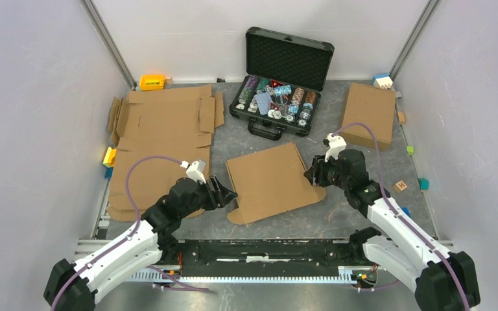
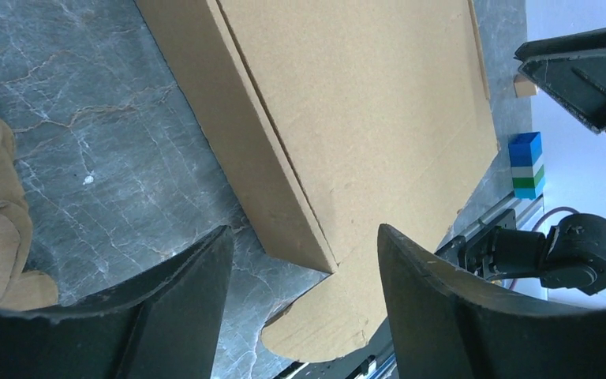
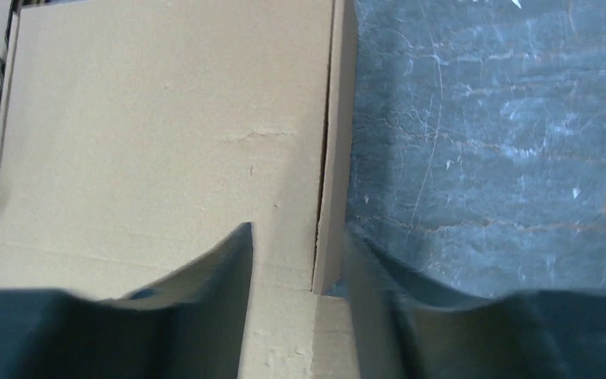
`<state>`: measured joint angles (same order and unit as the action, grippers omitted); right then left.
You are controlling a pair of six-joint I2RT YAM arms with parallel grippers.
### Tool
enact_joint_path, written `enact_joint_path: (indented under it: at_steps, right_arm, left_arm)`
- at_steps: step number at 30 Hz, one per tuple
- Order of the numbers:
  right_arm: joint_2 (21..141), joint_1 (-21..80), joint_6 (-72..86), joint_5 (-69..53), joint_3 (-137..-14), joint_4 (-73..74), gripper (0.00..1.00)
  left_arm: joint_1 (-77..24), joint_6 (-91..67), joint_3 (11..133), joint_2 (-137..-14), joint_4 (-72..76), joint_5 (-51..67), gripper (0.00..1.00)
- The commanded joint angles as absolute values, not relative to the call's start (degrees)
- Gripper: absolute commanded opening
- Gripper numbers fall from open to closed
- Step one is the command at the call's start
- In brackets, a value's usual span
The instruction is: Fold the paper box
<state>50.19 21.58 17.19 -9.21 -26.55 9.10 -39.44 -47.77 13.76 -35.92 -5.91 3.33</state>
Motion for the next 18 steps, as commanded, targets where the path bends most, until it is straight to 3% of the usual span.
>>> enact_joint_path:
  at_steps: [1,5,10,13,18]
  right_arm:
    - [52.21,20.83,15.45,-13.77,-28.87,8.49,0.64]
    - [57.42,19.37,17.14,-21.37,-29.68,6.48,0.74]
    - [59.58,18.16,19.79,-23.43,-27.87,0.54,0.82]
    - [61.42,17.21,19.40,-24.05,-27.78,0.44,0.86]
    - [63.59,14.94,18.97,-26.21,-28.01,-2.08,0.91]
  left_arm:
    - [-38.10,-47.37,13.92,-36.91,-0.56,1.61,0.69]
    - [-34.50,-46.87,15.32,-39.99,1.71,2.32,0.66]
    - [-28.25,-45.93,18.79,-47.74,5.26,4.92,0.83]
    - [-24.55,-45.15,20.94,-54.15,9.35,8.11,0.89]
    - [-20.17,-45.23,25.87,-66.97,15.23,14.91,0.85]
